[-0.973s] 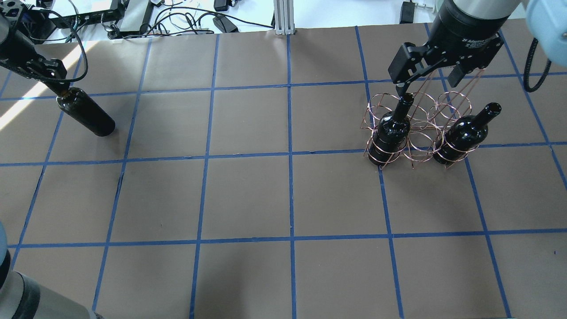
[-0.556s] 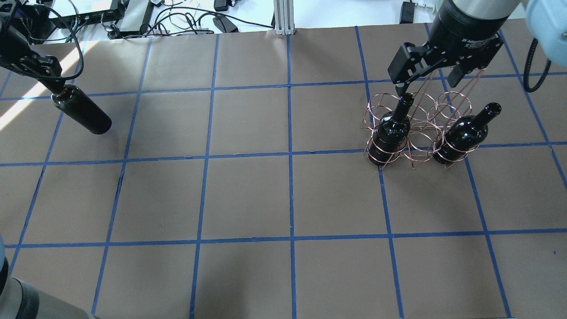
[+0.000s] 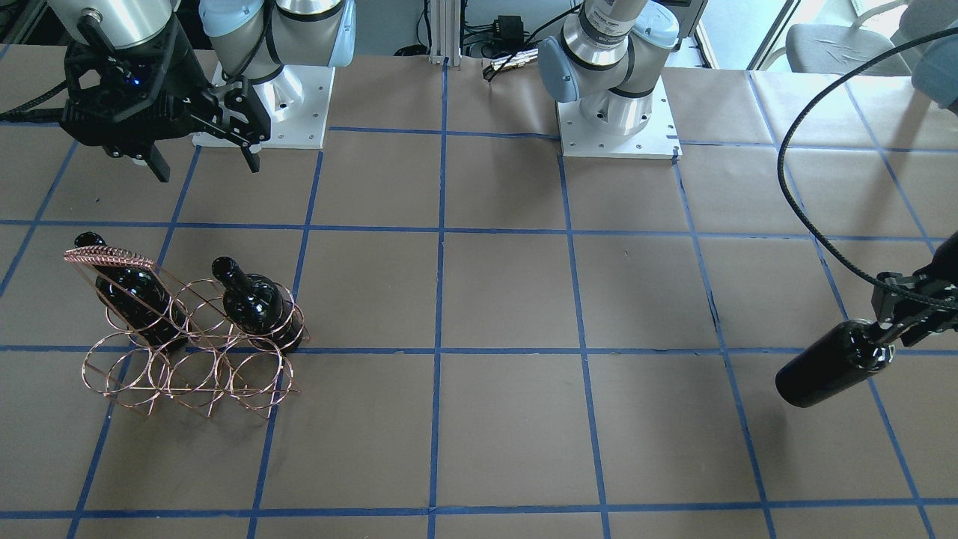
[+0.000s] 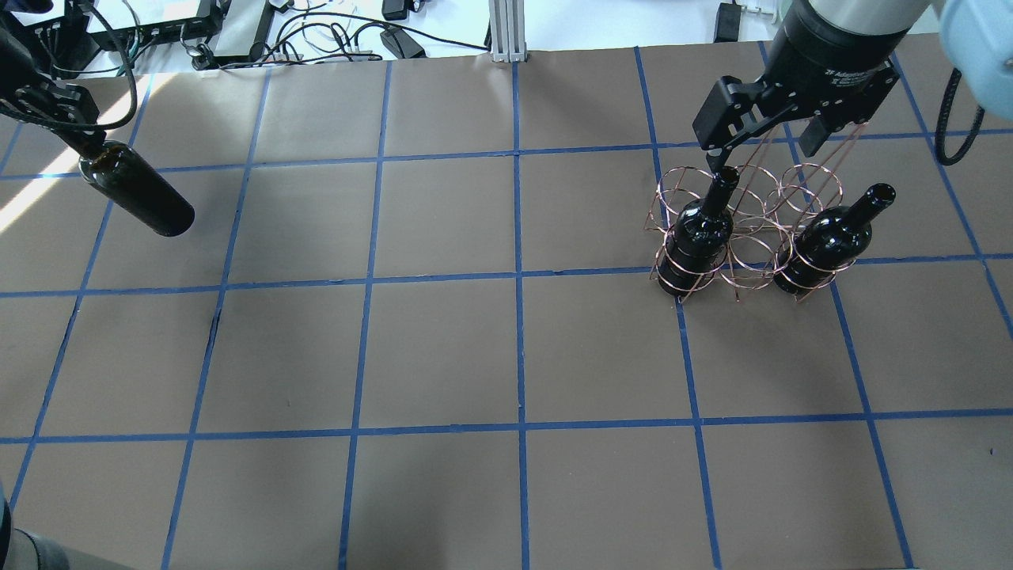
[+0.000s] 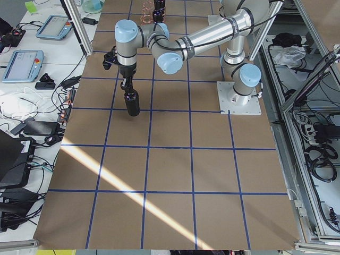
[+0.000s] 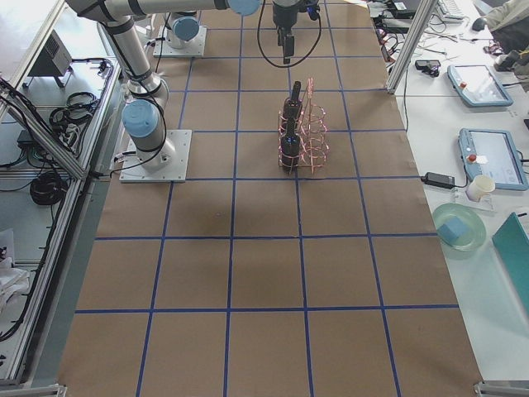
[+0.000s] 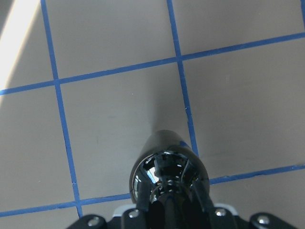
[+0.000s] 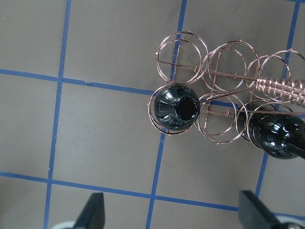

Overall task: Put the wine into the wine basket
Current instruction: 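Lift the bottle with the left gripper, tilting it upright, then carry the upright bottle with the left gripper toward the table center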

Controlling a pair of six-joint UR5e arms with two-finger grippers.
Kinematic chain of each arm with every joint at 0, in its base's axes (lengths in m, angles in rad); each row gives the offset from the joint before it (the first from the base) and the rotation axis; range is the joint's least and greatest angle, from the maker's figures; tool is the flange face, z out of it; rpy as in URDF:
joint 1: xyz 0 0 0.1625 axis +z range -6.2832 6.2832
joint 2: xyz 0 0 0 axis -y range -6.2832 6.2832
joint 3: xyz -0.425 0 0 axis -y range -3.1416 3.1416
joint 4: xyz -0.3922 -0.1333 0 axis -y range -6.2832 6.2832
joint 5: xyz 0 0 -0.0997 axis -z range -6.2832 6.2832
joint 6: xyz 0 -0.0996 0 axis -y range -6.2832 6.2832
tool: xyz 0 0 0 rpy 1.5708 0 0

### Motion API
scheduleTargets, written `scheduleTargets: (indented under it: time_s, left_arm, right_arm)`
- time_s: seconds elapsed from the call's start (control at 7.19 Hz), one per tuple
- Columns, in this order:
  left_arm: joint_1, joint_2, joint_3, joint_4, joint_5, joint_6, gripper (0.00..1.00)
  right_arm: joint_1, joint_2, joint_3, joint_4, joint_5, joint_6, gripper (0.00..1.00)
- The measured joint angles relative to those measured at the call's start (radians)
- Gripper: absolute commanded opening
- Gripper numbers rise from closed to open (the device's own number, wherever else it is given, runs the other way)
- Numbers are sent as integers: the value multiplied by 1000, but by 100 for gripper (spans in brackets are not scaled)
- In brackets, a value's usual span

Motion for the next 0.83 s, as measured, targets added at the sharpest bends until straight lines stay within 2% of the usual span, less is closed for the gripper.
scheduleTargets:
  time_s: [0.28, 0.83]
  left_arm:
    - [-52, 31, -9, -29, 5, -48, 0]
    - [-182, 68, -31, -43, 4, -276, 0]
  right_arm:
    - [0, 0, 0, 0, 0, 0, 100]
    - [-2, -1, 0, 0, -2, 0, 100]
